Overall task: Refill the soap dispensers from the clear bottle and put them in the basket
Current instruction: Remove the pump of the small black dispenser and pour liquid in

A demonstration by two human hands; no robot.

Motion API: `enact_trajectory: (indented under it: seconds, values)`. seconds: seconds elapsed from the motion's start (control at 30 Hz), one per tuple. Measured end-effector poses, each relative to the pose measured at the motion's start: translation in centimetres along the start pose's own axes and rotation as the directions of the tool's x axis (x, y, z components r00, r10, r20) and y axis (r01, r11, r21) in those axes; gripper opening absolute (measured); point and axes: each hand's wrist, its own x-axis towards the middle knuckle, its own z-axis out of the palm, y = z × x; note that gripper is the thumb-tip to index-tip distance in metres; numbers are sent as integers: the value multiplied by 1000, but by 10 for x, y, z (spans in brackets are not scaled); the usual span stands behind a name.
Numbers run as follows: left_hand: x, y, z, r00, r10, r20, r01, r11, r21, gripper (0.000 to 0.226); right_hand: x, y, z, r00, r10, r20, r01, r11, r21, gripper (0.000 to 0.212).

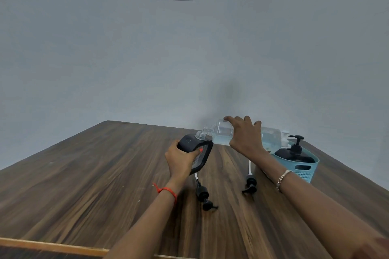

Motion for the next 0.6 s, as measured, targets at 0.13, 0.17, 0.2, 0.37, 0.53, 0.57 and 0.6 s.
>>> enact_trajectory:
  seconds: [0.13,0.17,0.2,0.37,0.53,0.57,0.6]
  values:
    - [0,0,0,1000,-22,-2,22,1000,-9,41,0,0,0,1000,-7,-5,7,1000,2,65]
    - [0,-1,-1,1000,-24,-1,24,1000,-12,41,0,0,0,1000,-7,-7,7,1000,3,65]
    - [0,-1,-1,1000,-25,0,25,1000,-14,41,0,0,0,1000,-6,-10,6,1000,5,65]
    - [0,0,-2,1000,-20,6,20,1000,-12,41,0,0,0,1000,-10,-10,10,1000,0,64]
    - [-1,0,-3,999,-35,1,35,999,-22,40,0,-1,-1,1000,-4,-3,4,1000,10,65]
    - [-1,0,-3,999,-36,0,36,999,-23,39,0,-1,-1,1000,-5,-4,5,1000,8,65]
    - [-1,1,-4,999,-36,-1,36,999,-24,39,0,-1,-2,1000,-6,-4,6,1000,4,65]
